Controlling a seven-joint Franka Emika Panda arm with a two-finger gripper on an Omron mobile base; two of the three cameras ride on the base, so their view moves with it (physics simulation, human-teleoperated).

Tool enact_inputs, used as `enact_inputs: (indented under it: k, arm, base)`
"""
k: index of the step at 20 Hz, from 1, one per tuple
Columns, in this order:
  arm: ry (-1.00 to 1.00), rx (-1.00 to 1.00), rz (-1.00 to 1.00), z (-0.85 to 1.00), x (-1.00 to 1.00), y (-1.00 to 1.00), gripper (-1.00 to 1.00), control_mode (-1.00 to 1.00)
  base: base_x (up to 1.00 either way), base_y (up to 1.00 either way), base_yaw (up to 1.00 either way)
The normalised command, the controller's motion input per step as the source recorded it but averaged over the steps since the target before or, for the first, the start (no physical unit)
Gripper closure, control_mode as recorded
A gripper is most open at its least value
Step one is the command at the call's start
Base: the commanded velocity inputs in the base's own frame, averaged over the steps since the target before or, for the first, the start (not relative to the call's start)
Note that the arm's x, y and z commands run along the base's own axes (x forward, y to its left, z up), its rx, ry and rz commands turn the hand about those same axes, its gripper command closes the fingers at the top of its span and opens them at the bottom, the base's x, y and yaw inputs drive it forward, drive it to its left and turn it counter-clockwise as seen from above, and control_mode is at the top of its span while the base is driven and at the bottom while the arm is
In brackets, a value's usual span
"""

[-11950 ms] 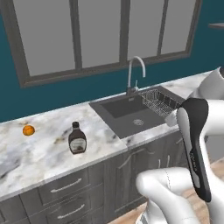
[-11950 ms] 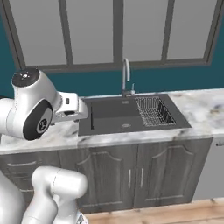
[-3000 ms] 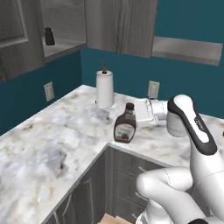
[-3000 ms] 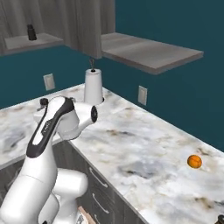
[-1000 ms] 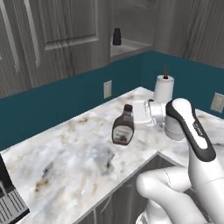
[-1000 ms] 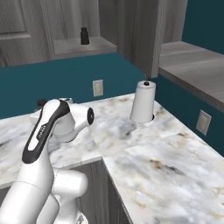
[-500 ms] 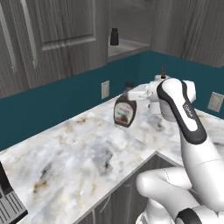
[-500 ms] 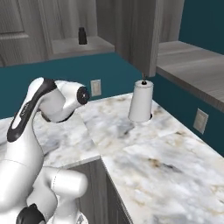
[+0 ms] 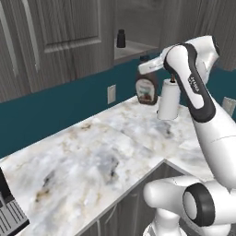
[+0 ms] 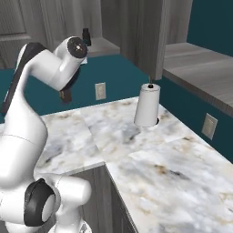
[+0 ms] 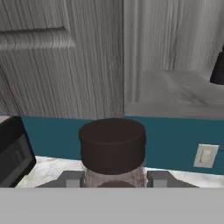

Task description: There are various items on the counter. Only move the condiments/shakers into the cabinet.

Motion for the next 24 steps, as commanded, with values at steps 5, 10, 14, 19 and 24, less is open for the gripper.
enact_inputs:
  k: [5,10,14,19,24]
  arm:
    - [-0.31,0.06,0.0,0.51,0.0,-0.49,1.0,-1.0]
    - [-0.25,0.16,0.0,0.11,-0.02,-0.2,1.0,-1.0]
    - [-0.18,0.13,-0.02,0.74,0.22,-0.01,1.0,-1.0]
    - [0.0,0.11,0.0,0.41,0.73,0.02,1.0,-1.0]
    - [0.0,0.04,0.0,0.14,0.96,0.11,1.0,-1.0]
  base:
    - [0.0,0.0,0.0]
    - [0.0,0.0,0.0]
    - [0.0,0.0,0.0]
    - [0.0,0.0,0.0]
    - [0.0,0.0,0.0]
